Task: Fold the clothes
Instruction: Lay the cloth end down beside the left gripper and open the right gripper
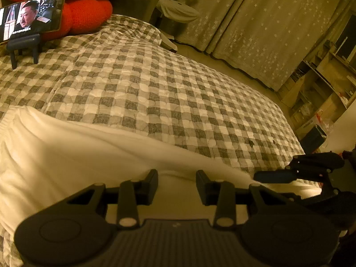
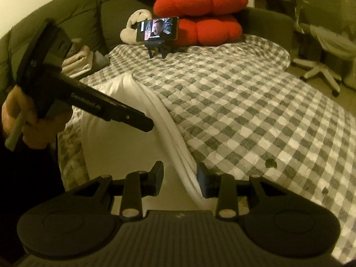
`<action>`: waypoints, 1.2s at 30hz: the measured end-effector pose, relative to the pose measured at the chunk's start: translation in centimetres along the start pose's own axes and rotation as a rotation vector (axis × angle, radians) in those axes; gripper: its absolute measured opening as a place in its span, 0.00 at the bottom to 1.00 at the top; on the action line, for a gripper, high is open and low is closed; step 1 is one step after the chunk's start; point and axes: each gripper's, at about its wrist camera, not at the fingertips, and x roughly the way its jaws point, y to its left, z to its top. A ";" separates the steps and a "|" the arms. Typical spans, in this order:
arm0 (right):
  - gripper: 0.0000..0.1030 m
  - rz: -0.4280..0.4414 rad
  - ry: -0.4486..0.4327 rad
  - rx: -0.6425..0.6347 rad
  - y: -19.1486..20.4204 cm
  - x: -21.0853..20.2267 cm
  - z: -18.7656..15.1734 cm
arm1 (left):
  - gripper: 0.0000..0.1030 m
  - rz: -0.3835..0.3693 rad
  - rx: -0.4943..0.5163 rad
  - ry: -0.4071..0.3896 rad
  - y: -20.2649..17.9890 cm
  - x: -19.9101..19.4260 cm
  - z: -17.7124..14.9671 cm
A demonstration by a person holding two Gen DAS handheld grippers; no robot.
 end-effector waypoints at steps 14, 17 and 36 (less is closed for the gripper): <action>0.36 0.030 0.053 -0.093 1.6 0.4 -0.6 | 0.38 0.018 -0.002 -0.013 0.5 -0.3 0.2; 0.36 0.041 0.068 -0.129 2.4 0.9 -0.8 | 0.38 0.053 -0.005 -0.036 0.9 -0.8 0.5; 0.37 0.020 -0.020 0.111 -0.3 1.5 1.0 | 0.38 0.117 0.071 -0.029 0.4 -0.4 0.2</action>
